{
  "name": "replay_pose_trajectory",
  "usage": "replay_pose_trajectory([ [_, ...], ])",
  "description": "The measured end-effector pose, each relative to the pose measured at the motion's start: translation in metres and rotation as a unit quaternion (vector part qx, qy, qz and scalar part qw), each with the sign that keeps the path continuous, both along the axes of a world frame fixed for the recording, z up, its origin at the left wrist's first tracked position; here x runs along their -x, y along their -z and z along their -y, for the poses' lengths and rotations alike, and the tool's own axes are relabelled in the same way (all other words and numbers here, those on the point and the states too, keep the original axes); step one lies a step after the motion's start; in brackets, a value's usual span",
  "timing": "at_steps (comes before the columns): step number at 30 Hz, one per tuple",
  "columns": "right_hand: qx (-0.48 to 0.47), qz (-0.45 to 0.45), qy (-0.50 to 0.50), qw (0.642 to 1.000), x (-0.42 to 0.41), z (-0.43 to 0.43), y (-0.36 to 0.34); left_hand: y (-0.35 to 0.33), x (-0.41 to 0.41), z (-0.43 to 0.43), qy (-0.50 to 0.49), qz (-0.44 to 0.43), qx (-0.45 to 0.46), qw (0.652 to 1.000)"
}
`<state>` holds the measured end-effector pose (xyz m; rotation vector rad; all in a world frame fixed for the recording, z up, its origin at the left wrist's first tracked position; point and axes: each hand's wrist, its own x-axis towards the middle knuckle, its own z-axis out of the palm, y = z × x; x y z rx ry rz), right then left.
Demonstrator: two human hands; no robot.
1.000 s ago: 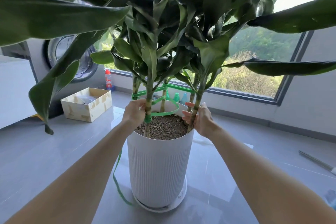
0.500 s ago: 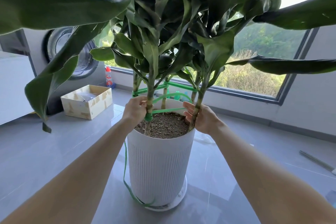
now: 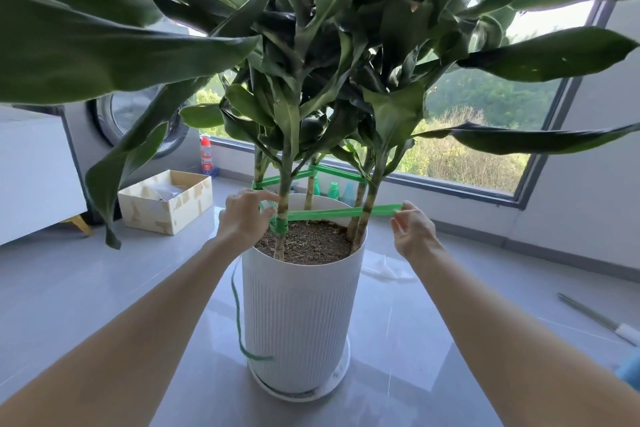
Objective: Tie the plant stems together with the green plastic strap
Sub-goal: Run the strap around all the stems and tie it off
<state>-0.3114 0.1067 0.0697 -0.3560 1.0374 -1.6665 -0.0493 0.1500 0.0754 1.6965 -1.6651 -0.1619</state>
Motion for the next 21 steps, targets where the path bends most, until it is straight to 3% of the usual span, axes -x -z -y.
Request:
replay_pose_trajectory([
  [3, -0.016, 0.035, 0.034, 0.999, 0.011, -0.015, -0.003, -0.002, -0.005, -0.006, 0.013, 0.010, -0.002, 1.000],
  [7, -0.104, -0.006, 0.056, 0.993, 0.008, -0.024, -0.005, -0.005, -0.007, -0.016, 0.014, -0.001, -0.019, 1.000],
  [14, -0.207, -0.263, -0.079, 0.939, -0.001, -0.059, 0.004, -0.004, -0.001, -0.036, 0.023, -0.019, -0.041, 0.999],
  [16, -0.206, -0.371, -0.137, 0.895, 0.003, -0.070, 0.006, -0.002, 0.002, -0.041, 0.024, -0.018, -0.050, 0.998],
  [19, -0.196, -0.609, -0.163, 0.751, 0.008, -0.082, 0.003, 0.001, 0.005, -0.047, 0.029, -0.011, -0.058, 0.998],
  [20, -0.196, -0.655, -0.161, 0.712, 0.010, -0.084, 0.003, 0.002, 0.006, -0.048, 0.031, -0.008, -0.062, 0.998],
  [21, -0.201, -0.666, -0.172, 0.698, 0.012, -0.087, 0.002, 0.002, 0.006, -0.049, 0.035, -0.004, -0.066, 0.997],
])
